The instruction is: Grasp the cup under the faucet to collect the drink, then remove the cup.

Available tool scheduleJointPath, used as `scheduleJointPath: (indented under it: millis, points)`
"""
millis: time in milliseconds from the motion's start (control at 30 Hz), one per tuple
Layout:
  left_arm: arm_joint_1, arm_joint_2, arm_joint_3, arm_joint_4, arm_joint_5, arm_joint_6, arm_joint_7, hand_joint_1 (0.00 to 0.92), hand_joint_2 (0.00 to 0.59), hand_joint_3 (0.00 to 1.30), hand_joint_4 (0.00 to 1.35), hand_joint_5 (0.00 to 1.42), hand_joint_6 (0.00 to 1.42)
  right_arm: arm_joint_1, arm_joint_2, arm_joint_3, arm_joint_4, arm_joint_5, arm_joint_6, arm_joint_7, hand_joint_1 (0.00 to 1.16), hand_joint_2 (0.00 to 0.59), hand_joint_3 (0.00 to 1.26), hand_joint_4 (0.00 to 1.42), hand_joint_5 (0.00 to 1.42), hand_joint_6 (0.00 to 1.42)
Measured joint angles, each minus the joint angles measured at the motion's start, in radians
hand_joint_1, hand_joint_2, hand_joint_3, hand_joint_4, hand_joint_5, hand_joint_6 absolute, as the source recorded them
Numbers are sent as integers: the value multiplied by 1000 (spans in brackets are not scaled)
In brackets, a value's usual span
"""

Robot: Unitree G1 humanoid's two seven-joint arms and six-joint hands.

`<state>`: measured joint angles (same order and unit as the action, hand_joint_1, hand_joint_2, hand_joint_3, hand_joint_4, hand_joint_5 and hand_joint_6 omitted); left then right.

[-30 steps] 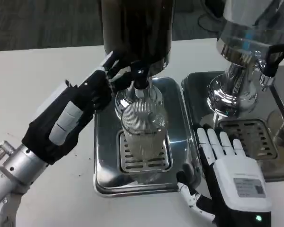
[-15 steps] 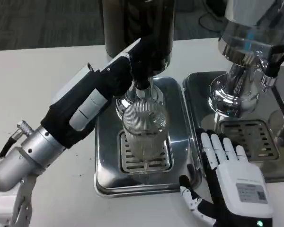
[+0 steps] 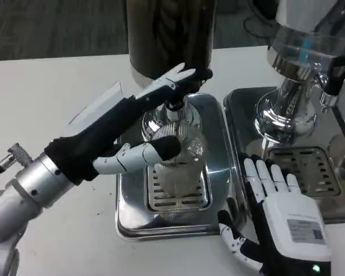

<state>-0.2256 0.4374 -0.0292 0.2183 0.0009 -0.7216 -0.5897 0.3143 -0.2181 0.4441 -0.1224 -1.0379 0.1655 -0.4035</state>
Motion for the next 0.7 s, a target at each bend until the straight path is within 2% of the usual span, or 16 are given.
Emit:
scheduleJointPath:
  millis: [133,233,333,433,633,700]
  points:
    - [9,24,-12,-23,66,-26,49,0,133,132,0,153,90,-1,2,-16,0,57,-14,11,423,366,0,0,0,0]
    - [20,37,-23,-37,104,-40,88,0,132,133,0,153,89,-6,6,-46,0,136,-37,37,432,334,0,0,0,0]
    - [21,51,-30,-44,136,-47,118,0,132,133,0,148,88,-6,9,-71,-2,235,-99,51,485,302,0,0,0,3]
    - [21,66,-36,-49,165,-53,143,0,132,134,0,145,88,-14,25,-111,-3,374,-151,93,526,264,0,0,0,29]
    - [21,92,-59,-49,178,-60,184,0,132,134,0,143,87,-44,30,-131,-3,480,-192,165,599,208,0,0,0,62]
    - [21,96,-66,-49,186,-60,199,0,132,134,0,143,86,-64,40,-154,1,538,-198,205,623,205,0,0,0,64]
